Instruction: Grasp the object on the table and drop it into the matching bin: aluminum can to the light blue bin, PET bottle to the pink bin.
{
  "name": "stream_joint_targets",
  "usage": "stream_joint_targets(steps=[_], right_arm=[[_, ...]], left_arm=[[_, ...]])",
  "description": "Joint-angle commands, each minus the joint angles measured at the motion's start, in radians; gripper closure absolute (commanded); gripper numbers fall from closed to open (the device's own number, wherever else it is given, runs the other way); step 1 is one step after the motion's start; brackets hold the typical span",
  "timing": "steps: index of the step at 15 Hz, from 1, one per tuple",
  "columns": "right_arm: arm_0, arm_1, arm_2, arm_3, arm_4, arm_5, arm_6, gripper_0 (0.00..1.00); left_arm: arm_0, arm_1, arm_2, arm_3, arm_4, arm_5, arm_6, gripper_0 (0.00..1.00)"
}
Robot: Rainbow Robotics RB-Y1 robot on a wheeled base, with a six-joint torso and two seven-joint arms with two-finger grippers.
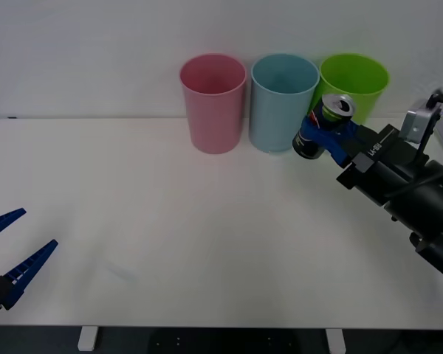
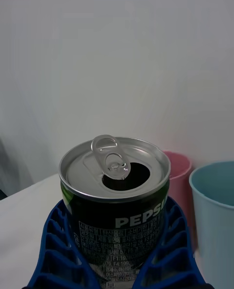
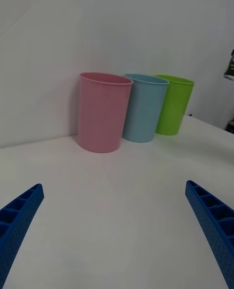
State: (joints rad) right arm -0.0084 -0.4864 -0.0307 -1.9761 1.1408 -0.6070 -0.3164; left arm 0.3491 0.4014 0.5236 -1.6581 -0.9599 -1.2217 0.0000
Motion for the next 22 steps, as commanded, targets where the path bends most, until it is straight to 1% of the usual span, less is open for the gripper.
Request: stream_joint_targets(steps=[1,3,5,8,11,15,22], right_arm=[[-0.048,-0.029,-0.014,0.023,0.023,0.003,-0.023,1.00],[-0.110,-0.035,-0.012,0.077,0.025,0.003,-0.023,1.00],[-0.191,-0.035,-0.012,0.161,0.027,0.006,-0.024,1.00],[-0.286,-0.029,-0.012,0.276,0.050,0.062,-0.023,1.00],[-0.383,-0.012,-0.012,0.399,0.076,0.104,-0.020,1.00],[-0.507,0.008,-0.012,0.560,0.099,0.110,-0.015,1.00],[-0.687,0.063,-0.003,0.787,0.155,0.108,-0.007,1.00]], left_arm=[[0.000,0.000,0.000,0.000,0.000,0.000,0.000,0.00],[0.000,0.000,0.000,0.000,0.000,0.000,0.000,0.00],[0.000,0.000,0.000,0.000,0.000,0.000,0.000,0.00],[0.000,0.000,0.000,0.000,0.000,0.000,0.000,0.00],[0.000,0.000,0.000,0.000,0.000,0.000,0.000,0.00],[0.000,0.000,0.000,0.000,0.000,0.000,0.000,0.00],[0.000,0.000,0.000,0.000,0.000,0.000,0.000,0.00]])
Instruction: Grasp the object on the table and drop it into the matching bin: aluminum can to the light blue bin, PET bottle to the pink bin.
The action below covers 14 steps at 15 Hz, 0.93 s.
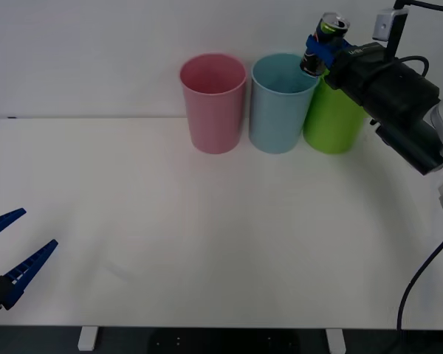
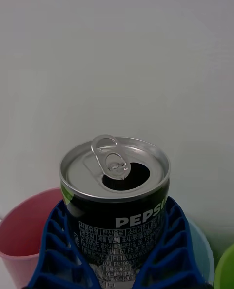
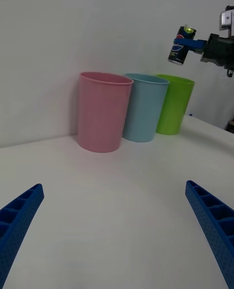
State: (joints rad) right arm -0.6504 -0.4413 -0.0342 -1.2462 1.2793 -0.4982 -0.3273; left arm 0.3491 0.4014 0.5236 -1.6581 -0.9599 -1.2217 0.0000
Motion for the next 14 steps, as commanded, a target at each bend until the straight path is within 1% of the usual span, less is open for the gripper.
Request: stream_joint_targets(steps=[1,8,12,14], right_arm=[[-0.069,0.027,0.002,0.091,0.022,0.000,0.010,1.00],[-0.215,0.075,0.002,0.300,0.051,0.006,0.053,1.00],[-0.278,0.108,0.003,0.381,0.068,0.067,0.083,1.00],[-0.290,0.125,0.003,0.396,0.075,0.104,0.094,1.00]], left_arm=[[0.000,0.000,0.000,0.000,0.000,0.000,0.000,0.00],[0.000,0.000,0.000,0.000,0.000,0.000,0.000,0.00],[0.000,0.000,0.000,0.000,0.000,0.000,0.000,0.00],[0.000,0.000,0.000,0.000,0.000,0.000,0.000,0.00]])
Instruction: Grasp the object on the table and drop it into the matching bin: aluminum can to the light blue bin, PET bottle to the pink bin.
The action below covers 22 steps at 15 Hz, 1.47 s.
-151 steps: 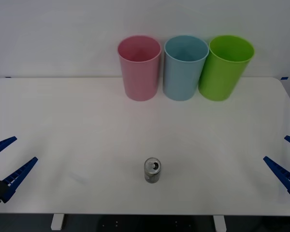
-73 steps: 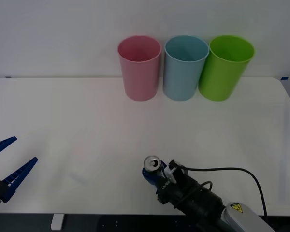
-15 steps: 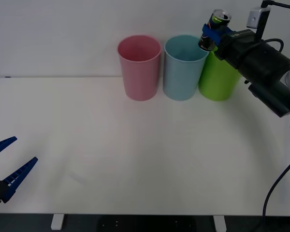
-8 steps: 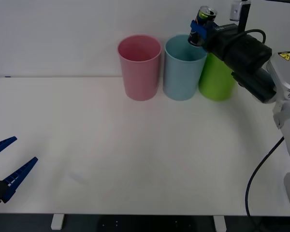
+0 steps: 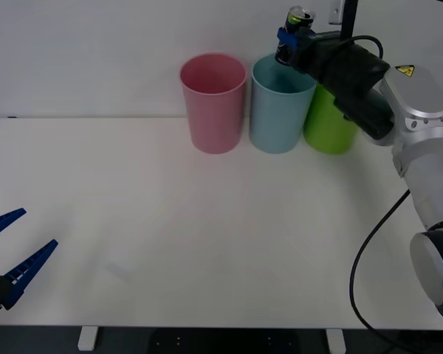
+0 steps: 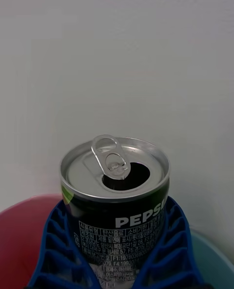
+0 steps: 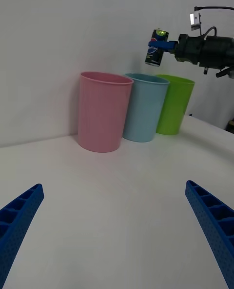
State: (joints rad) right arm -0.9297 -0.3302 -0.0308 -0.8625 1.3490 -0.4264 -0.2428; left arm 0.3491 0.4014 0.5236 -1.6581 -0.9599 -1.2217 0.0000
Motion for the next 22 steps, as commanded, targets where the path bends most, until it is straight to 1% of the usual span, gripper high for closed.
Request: stream_joint_targets(steps=[1,3,4,5,7,8,9,10,17,19,20,22], right_arm=[[-0.011,0.020,0.000,0.013,0.007,0.043,0.011,1.00],[-0.011,0.023,0.002,0.013,0.007,0.044,0.014,0.99],[-0.011,0.023,0.003,0.013,0.007,0.044,0.014,0.97],[-0.011,0.025,0.005,0.013,0.007,0.044,0.017,0.93],[-0.011,0.023,0.006,0.011,0.007,0.044,0.025,0.80],[-0.011,0.023,0.006,0.013,0.007,0.044,0.036,0.40],[-0.011,0.023,0.006,0.013,0.009,0.044,0.045,0.10],[-0.011,0.023,0.006,0.013,0.009,0.044,0.049,0.00],[-0.008,0.023,0.006,0.011,0.009,0.040,0.077,0.00],[-0.003,0.022,0.005,0.010,-0.008,0.026,0.077,0.00],[0.006,0.017,0.005,0.000,-0.017,0.018,0.077,0.00],[0.072,0.008,0.005,-0.089,-0.028,0.015,0.066,0.00]], left_arm=[[0.000,0.000,0.000,0.000,0.000,0.000,0.000,0.00],[0.000,0.000,0.000,0.000,0.000,0.000,0.000,0.00],[0.000,0.000,0.000,0.000,0.000,0.000,0.000,0.00],[0.000,0.000,0.000,0.000,0.000,0.000,0.000,0.00],[0.000,0.000,0.000,0.000,0.000,0.000,0.000,0.00],[0.000,0.000,0.000,0.000,0.000,0.000,0.000,0.00],[0.000,0.000,0.000,0.000,0.000,0.000,0.000,0.00],[0.000,0.000,0.000,0.000,0.000,0.000,0.000,0.00],[0.000,0.000,0.000,0.000,0.000,0.000,0.000,0.00],[0.000,0.000,0.000,0.000,0.000,0.000,0.000,0.00],[0.000,0.000,0.000,0.000,0.000,0.000,0.000,0.00],[0.000,0.000,0.000,0.000,0.000,0.000,0.000,0.00]])
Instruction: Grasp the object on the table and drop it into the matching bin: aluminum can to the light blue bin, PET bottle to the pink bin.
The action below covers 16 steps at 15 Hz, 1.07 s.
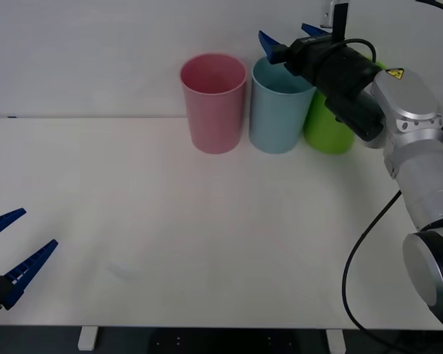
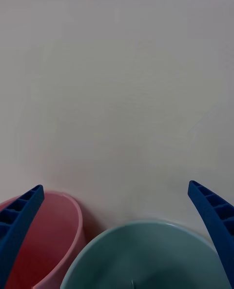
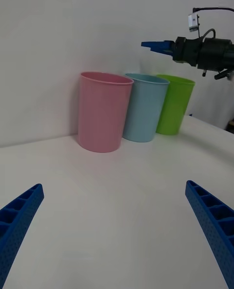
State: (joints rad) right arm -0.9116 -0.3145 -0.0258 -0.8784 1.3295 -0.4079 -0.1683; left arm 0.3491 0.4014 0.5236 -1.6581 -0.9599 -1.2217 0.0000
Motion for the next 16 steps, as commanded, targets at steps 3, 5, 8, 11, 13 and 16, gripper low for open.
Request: stream_joint_targets(steps=[3,5,8,11,13,16], right_arm=[[0.143,-0.031,0.000,-0.191,-0.009,-0.020,-0.017,0.00],[0.200,-0.049,0.001,-0.258,-0.021,-0.037,-0.017,0.00],[0.298,-0.087,0.001,-0.358,-0.052,-0.081,-0.013,0.00],[0.404,-0.133,0.000,-0.453,-0.090,-0.106,0.007,0.00],[0.482,-0.163,0.000,-0.530,-0.124,-0.121,0.032,0.00],[0.600,-0.204,0.001,-0.625,-0.185,-0.141,0.135,0.00]], left_arm=[[0.000,0.000,0.000,0.000,0.000,0.000,0.000,0.00],[0.000,0.000,0.000,0.000,0.000,0.000,0.000,0.00],[0.000,0.000,0.000,0.000,0.000,0.000,0.000,0.00],[0.000,0.000,0.000,0.000,0.000,0.000,0.000,0.00],[0.000,0.000,0.000,0.000,0.000,0.000,0.000,0.00],[0.000,0.000,0.000,0.000,0.000,0.000,0.000,0.00]])
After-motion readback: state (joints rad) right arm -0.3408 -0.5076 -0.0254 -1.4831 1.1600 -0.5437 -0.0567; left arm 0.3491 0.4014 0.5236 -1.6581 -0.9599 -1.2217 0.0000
